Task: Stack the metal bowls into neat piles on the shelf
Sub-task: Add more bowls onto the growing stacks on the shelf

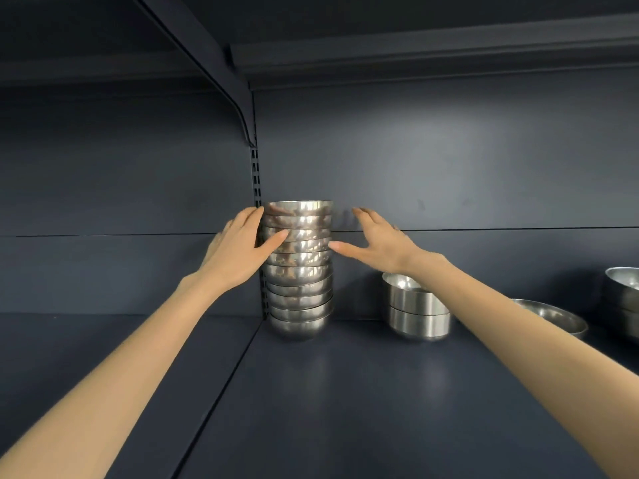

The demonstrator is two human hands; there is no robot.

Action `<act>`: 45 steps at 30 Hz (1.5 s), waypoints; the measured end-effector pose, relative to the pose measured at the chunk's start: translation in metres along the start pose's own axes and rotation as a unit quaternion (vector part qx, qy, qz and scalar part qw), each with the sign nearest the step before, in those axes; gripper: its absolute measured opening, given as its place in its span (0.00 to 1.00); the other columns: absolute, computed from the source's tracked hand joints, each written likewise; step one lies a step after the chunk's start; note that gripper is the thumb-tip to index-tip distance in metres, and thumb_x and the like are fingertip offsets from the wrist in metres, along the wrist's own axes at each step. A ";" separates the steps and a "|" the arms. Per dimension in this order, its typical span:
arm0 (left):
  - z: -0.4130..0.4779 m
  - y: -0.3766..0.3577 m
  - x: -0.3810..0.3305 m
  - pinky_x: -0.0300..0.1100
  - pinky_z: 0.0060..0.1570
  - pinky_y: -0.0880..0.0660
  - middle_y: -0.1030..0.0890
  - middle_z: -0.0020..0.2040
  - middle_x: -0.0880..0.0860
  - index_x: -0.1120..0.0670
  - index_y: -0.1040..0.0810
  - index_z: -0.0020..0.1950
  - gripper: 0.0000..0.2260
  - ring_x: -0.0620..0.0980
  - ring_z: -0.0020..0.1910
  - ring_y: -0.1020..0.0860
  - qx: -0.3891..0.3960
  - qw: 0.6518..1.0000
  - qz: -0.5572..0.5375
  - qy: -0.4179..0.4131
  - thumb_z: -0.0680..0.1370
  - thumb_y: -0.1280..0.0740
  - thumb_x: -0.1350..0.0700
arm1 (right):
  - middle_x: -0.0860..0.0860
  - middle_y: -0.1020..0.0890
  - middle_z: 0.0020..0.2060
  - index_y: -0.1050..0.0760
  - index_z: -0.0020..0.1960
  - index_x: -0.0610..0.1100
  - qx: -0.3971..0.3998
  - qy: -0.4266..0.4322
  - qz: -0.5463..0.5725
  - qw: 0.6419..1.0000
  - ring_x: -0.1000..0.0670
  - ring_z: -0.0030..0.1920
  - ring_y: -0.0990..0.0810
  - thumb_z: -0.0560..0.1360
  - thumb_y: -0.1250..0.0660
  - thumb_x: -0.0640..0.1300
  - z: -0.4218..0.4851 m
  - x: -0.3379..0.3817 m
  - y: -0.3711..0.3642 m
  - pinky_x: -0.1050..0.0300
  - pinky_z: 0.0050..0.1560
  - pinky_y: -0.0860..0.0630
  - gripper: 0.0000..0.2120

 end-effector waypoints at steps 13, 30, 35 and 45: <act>-0.073 -0.030 -0.074 0.48 0.72 0.45 0.44 0.78 0.50 0.49 0.44 0.78 0.40 0.51 0.77 0.46 0.023 0.991 0.112 -0.071 0.72 0.56 0.27 | 0.54 0.51 0.79 0.53 0.79 0.52 -0.017 -0.023 -0.107 0.994 0.50 0.79 0.56 0.74 0.45 0.70 -0.105 -0.067 0.020 0.42 0.77 0.56 0.42; -0.072 -0.183 -0.298 0.46 0.68 0.40 0.45 0.78 0.47 0.52 0.48 0.79 0.26 0.48 0.76 0.44 0.201 0.954 -0.044 -0.220 0.83 0.49 0.43 | 0.49 0.50 0.79 0.52 0.79 0.44 0.001 -0.249 -0.041 0.968 0.48 0.78 0.47 0.71 0.37 0.69 -0.217 -0.267 0.057 0.45 0.74 0.41 0.48; -0.056 -0.232 -0.307 0.48 0.72 0.43 0.49 0.80 0.53 0.57 0.53 0.79 0.28 0.53 0.77 0.45 0.277 0.946 -0.083 -0.148 0.84 0.50 0.46 | 0.46 0.48 0.79 0.52 0.79 0.39 0.028 -0.268 0.016 0.963 0.47 0.77 0.45 0.72 0.35 0.67 -0.218 -0.291 0.049 0.50 0.74 0.42 0.49; -0.046 -0.266 -0.305 0.42 0.55 0.32 0.27 0.60 0.53 0.61 0.34 0.66 0.27 0.51 0.58 0.28 0.313 0.932 -0.170 -0.071 0.79 0.41 0.40 | 0.45 0.37 0.75 0.45 0.78 0.39 -0.013 -0.262 0.107 0.959 0.47 0.74 0.37 0.71 0.32 0.64 -0.215 -0.317 0.037 0.55 0.71 0.38 0.46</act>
Point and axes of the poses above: each hand's wrist, its own z-axis towards the middle knuckle, its own y-axis out of the back of the hand, x = y × z, the point moved 8 cm from there along z, towards the middle knuckle
